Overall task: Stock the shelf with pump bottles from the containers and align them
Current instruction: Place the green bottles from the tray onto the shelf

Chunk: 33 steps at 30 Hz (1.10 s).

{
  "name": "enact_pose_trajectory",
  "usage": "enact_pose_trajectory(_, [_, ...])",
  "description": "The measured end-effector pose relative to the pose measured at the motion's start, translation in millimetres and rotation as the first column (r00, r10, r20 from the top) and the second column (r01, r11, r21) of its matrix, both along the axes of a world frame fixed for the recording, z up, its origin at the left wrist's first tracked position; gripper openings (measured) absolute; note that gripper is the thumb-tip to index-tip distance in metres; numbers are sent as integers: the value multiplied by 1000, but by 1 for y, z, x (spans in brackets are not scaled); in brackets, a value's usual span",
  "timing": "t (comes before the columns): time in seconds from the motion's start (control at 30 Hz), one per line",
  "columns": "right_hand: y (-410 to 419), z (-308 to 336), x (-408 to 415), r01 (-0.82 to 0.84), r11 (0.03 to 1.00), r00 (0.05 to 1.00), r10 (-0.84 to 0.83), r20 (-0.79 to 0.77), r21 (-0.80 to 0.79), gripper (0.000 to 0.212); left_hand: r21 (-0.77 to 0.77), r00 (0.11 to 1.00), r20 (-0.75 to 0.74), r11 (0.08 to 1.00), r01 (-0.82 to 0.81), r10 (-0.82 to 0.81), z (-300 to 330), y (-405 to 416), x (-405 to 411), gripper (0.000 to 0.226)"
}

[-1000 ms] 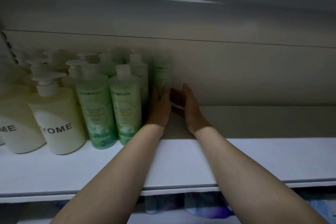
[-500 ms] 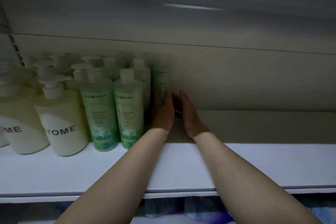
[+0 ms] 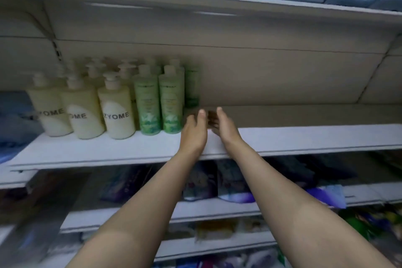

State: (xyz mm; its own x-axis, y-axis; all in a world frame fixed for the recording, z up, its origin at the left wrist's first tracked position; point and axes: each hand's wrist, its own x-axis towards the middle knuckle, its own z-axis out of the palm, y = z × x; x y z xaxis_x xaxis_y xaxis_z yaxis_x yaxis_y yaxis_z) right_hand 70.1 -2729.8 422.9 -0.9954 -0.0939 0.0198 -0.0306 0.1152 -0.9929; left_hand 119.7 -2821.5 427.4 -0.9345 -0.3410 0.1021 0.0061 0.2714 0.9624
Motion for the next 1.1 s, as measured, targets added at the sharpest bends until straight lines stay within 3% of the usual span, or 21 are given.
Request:
enact_pose_trajectory(0.27, [-19, -28, 145, 159, 985, 948, -136, -288, 59, 40, 168, 976, -212, 982, 84, -47, -43, -19, 119, 41])
enact_pose_trajectory(0.33, [-27, -50, 179, 168, 986, 946, -153, -284, 26, 35, 199, 976, -217, 978, 56, -12, -68, -34, 145, 34])
enact_pose_trajectory(0.43, [-38, -101, 223, 141, 988, 982, -132, -133, 57, 34, 198, 995, -93, 980, -22, 41, -117, -60, 186, 24])
enact_pose_trajectory(0.53, [-51, -165, 258, 65, 993, 989, -77, 127, 100, 38, 198, 994, 63, 975, -104, 93, -177, -90, 232, 15])
enact_pose_trajectory(0.6, [-52, -203, 275, 18, 992, 950, -57, 308, 127, 41, 180, 981, 166, 975, -129, 99, -210, -102, 261, 25])
enact_pose_trajectory(0.7, [-54, -253, 298, -99, 976, 854, -16, 519, 193, 27, 180, 933, 341, 966, -184, 114, -258, -121, 298, 40])
enact_pose_trajectory(0.83, [-50, -299, 322, -212, 961, 743, 41, 668, 176, 15, 129, 856, 502, 968, -215, 123, -312, -138, 331, 55])
enact_pose_trajectory(1.1, [-48, -355, 329, -287, 952, 549, 73, 833, 106, 17, 28, 732, 664, 973, -228, 153, -391, -142, 347, 68])
